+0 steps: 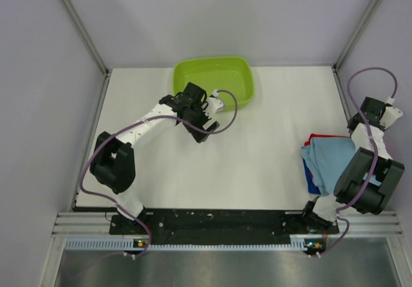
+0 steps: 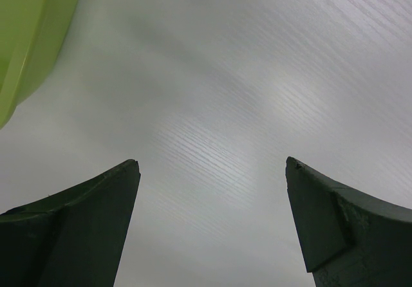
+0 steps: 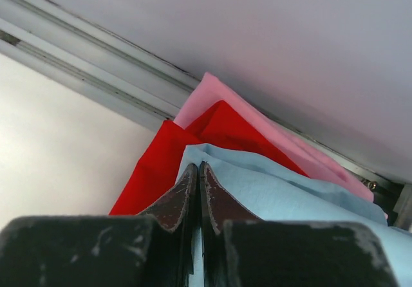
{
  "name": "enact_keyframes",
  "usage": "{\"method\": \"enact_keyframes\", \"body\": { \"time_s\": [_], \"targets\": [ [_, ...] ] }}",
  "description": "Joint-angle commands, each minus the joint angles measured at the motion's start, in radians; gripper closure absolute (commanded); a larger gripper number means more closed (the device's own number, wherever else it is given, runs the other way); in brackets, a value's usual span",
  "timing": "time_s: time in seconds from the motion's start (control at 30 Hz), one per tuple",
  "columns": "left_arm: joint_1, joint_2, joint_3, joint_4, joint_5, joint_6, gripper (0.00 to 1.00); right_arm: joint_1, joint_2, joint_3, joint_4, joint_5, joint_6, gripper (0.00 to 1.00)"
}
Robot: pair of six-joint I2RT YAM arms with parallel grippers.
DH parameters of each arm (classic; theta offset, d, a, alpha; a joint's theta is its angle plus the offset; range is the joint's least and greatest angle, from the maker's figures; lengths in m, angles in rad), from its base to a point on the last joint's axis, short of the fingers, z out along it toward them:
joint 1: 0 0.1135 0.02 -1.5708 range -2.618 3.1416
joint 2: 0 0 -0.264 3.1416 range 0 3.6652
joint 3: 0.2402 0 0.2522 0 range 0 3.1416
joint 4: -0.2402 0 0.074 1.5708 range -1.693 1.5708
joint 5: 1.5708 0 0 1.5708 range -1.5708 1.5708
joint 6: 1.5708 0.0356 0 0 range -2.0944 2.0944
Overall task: Fold and stack the t-shirts
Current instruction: Put the neatly folded tshirt into the corner of the board with the right arm
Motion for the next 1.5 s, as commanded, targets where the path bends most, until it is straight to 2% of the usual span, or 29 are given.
{"method": "enact_keyframes", "body": {
  "time_s": [0.0, 0.1, 0.13, 0.2, 0.27, 0.43, 0.47, 0.5, 0.63, 0.73, 0.87, 0.97, 1.07, 1.23, 1.47],
  "targets": [
    [-0.003, -0.006, 0.014, 0.007, -0.008, 0.018, 0.01, 0.000, -0.005, 0.050, 0.029, 0.066, 0.010, 1.00],
    [-0.002, -0.001, 0.011, 0.009, -0.009, 0.021, 0.01, -0.001, 0.015, 0.056, 0.032, 0.048, -0.021, 1.00],
    [-0.002, -0.003, 0.013, 0.009, -0.008, 0.021, 0.01, -0.001, 0.018, 0.051, 0.040, 0.034, -0.032, 0.96],
    [-0.003, 0.000, 0.013, 0.009, -0.008, 0.021, 0.01, -0.001, 0.016, 0.050, 0.050, 0.008, -0.058, 0.79],
    [-0.002, 0.000, 0.014, 0.007, -0.004, 0.023, 0.01, 0.002, 0.007, 0.057, 0.061, -0.052, -0.108, 0.55],
    [0.000, 0.000, 0.022, 0.004, -0.017, 0.035, 0.01, 0.067, -0.063, 0.102, 0.050, -0.107, -0.252, 0.31],
    [-0.002, -0.006, 0.022, 0.009, -0.033, 0.041, 0.01, 0.086, -0.088, 0.109, 0.050, -0.119, -0.268, 0.13],
    [0.000, -0.017, 0.017, 0.020, -0.055, 0.045, 0.01, 0.101, -0.121, 0.116, 0.052, -0.139, -0.279, 0.01],
    [0.008, -0.101, -0.018, 0.064, -0.127, 0.085, 0.01, 0.209, -0.235, 0.139, 0.060, -0.251, -0.338, 0.01],
    [0.041, -0.211, -0.088, 0.124, -0.172, 0.089, 0.01, 0.299, -0.286, 0.136, 0.072, -0.413, -0.397, 0.01],
    [0.141, -0.348, -0.196, 0.193, -0.152, 0.030, 0.01, 0.428, -0.333, 0.088, 0.089, -0.619, -0.432, 0.01],
    [0.237, -0.452, -0.295, 0.253, -0.111, -0.026, 0.01, 0.529, -0.375, -0.010, 0.164, -0.779, -0.456, 0.01],
    [0.340, -0.547, -0.430, 0.369, -0.101, -0.083, 0.01, 0.600, -0.404, -0.129, 0.250, -0.822, -0.472, 0.01],
    [0.506, -0.678, -0.688, 0.610, -0.012, -0.164, 0.01, 0.617, -0.427, -0.280, 0.421, -0.834, -0.405, 0.01],
    [0.543, -0.683, -0.934, 0.972, -0.034, -0.241, 0.01, 0.617, -0.393, -0.370, 0.544, -0.801, -0.389, 0.01]
  ]
}}
